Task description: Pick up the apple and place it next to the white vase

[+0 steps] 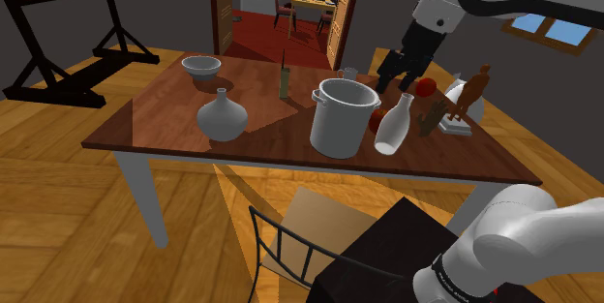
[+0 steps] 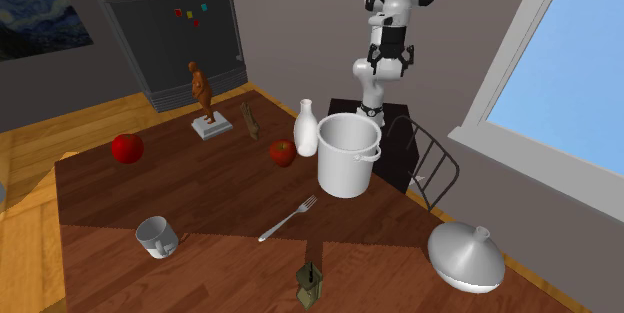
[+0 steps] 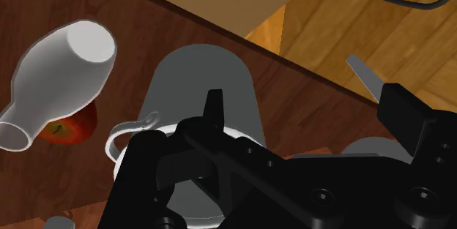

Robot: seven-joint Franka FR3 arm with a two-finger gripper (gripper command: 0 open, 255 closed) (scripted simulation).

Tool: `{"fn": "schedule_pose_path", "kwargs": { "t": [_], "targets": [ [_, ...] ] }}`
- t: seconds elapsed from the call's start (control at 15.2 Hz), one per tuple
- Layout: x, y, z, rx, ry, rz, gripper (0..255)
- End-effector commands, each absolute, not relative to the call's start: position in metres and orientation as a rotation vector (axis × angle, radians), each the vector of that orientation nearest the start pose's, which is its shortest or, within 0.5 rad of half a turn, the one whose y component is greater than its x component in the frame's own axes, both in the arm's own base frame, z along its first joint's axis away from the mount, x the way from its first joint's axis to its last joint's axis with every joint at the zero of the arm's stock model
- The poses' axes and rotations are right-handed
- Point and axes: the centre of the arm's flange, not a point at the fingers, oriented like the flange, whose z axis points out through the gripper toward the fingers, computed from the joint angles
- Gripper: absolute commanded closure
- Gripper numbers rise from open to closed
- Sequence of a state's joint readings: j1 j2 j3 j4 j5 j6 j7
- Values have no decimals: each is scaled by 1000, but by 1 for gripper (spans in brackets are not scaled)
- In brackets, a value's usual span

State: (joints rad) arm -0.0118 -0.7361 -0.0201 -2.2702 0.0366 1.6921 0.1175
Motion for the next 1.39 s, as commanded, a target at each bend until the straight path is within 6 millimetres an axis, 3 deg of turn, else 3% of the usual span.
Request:
{"fn": "schedule_pose_path", "kwargs": {
  "t": [0.0, 1.32],
  "targets": [
    [333, -9, 627, -3067, 226, -240, 0],
    [435, -236, 520, -3068, 0, -121, 0]
  ]
}}
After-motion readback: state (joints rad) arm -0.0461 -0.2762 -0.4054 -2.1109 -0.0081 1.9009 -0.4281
